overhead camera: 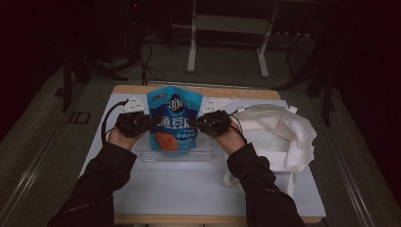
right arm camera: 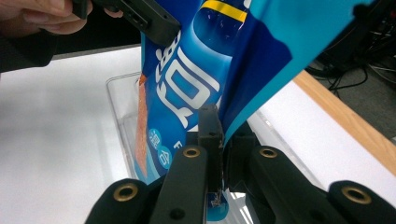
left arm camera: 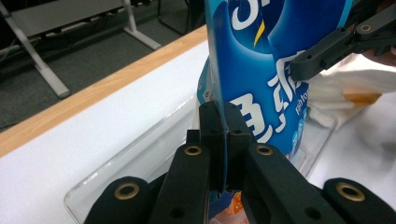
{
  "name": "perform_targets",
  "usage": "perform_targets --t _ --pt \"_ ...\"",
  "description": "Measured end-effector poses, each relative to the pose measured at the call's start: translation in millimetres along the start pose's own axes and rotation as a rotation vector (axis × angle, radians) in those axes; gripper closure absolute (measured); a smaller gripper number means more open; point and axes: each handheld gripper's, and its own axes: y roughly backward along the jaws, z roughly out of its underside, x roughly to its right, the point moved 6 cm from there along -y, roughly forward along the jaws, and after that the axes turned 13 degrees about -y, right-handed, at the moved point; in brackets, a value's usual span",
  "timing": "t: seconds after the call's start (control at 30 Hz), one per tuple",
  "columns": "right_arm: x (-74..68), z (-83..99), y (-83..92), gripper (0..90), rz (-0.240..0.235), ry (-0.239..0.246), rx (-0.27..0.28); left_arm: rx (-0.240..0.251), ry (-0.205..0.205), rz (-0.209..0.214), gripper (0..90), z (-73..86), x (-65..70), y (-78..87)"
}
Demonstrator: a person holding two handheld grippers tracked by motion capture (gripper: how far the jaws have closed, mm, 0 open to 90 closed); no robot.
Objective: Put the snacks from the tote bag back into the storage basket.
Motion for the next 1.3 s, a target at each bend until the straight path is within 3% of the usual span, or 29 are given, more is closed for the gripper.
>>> perform_targets --t 0.2,0.47,0.77,1.3 --pt "-3.9 8.8 -5.1 88.4 -0.006 -0.002 -0.006 0.011 0.02 0.011 89.9 10.1 4.1 -0.5" --pt "-3.1 20.0 -6.5 88.4 -0.024 -0.01 -0.009 0.016 0.003 0.023 89.8 17.4 10.5 -2.7" --pt "-9.7 24.0 -5.8 87.8 -0.044 0.006 0.015 0.067 0.024 0.045 89.0 28.1 13.0 3.9" --pt "-8.0 23.6 -4.1 81.9 -0.048 0.01 0.015 0.097 0.044 0.023 85.1 28.6 13.7 4.6"
